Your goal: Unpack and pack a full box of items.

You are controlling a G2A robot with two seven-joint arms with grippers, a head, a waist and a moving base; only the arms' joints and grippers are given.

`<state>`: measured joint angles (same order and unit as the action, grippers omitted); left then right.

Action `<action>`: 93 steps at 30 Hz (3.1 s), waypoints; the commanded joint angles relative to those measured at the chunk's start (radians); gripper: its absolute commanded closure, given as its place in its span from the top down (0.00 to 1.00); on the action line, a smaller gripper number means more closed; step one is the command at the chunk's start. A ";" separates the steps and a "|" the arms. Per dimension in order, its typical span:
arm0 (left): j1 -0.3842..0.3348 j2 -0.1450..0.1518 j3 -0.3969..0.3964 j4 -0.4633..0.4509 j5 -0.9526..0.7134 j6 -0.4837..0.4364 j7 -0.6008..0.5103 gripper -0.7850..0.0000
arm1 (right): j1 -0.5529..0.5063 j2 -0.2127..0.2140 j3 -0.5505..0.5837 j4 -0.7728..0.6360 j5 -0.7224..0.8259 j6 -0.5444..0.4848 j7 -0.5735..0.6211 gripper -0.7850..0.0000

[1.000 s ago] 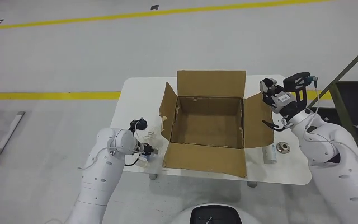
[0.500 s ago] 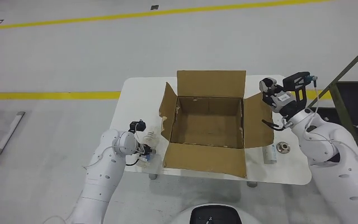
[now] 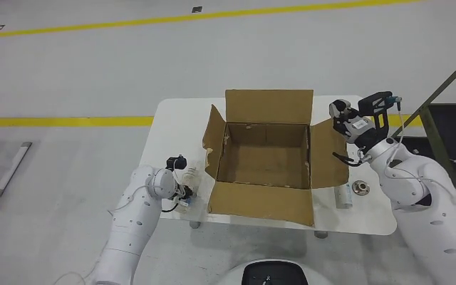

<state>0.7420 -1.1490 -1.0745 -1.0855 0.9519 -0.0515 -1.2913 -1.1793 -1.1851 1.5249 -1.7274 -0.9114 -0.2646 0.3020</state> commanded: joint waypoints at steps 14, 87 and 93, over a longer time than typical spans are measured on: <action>0.059 0.036 -0.111 -0.256 0.037 0.049 -0.067 0.00 | -0.004 0.003 0.007 0.004 0.055 -0.014 -0.002 0.00; -0.230 -0.036 0.118 -0.381 -0.798 0.146 0.182 0.00 | -0.069 0.015 -0.027 0.011 -0.047 0.031 -0.014 0.00; -0.230 -0.036 0.118 -0.381 -0.798 0.146 0.182 0.00 | -0.080 0.017 -0.018 -0.003 -0.035 0.027 -0.011 0.00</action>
<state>0.5116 -1.1851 -0.9564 -1.4662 0.1542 0.0942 -1.1095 -1.2572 -1.1687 1.5069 -1.7307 -0.9471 -0.2372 0.2907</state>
